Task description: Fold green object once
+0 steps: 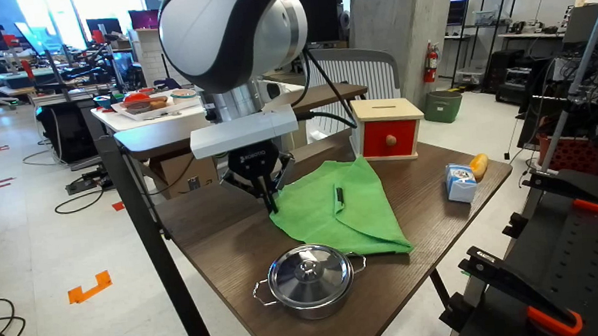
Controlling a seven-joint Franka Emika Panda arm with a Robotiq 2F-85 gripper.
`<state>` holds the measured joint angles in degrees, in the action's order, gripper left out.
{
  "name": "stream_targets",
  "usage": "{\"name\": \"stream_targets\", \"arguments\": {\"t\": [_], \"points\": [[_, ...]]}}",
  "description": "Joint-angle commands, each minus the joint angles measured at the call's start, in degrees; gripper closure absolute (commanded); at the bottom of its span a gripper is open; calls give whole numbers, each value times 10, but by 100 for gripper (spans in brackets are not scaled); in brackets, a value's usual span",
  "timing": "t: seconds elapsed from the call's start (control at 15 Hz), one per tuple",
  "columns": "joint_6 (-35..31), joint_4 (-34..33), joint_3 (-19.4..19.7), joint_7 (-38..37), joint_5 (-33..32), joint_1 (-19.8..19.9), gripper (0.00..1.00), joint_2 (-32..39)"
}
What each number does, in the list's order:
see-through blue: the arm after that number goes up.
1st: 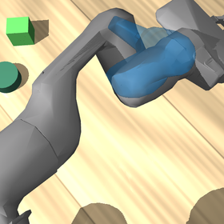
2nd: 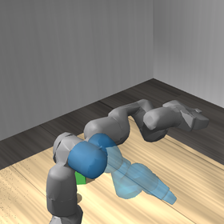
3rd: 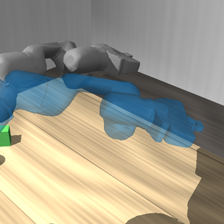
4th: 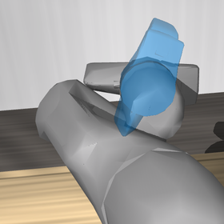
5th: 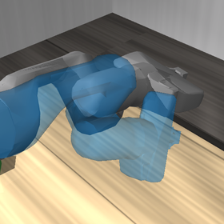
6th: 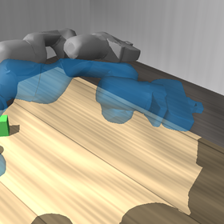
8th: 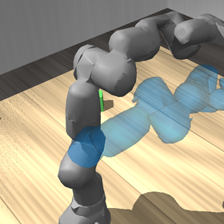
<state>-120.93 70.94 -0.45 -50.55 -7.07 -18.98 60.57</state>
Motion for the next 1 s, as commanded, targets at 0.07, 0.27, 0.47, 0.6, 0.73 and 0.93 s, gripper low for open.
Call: {"name": "stream_targets", "arguments": {"t": [0.07,0.27,0.47,0.6,0.73,0.93], "points": [[17,-19,14,13,2,-8,99,3],[2,2,20,18,-4,-7,99,-27],[-16,34,26,24,-11,-9,99,-61],[-30,70,28,24,-13,-7,99,-96],[-49,119,28,25,-13,-3,99,-138],[-90,205,30,25,-16,-1,99,-202]]}}
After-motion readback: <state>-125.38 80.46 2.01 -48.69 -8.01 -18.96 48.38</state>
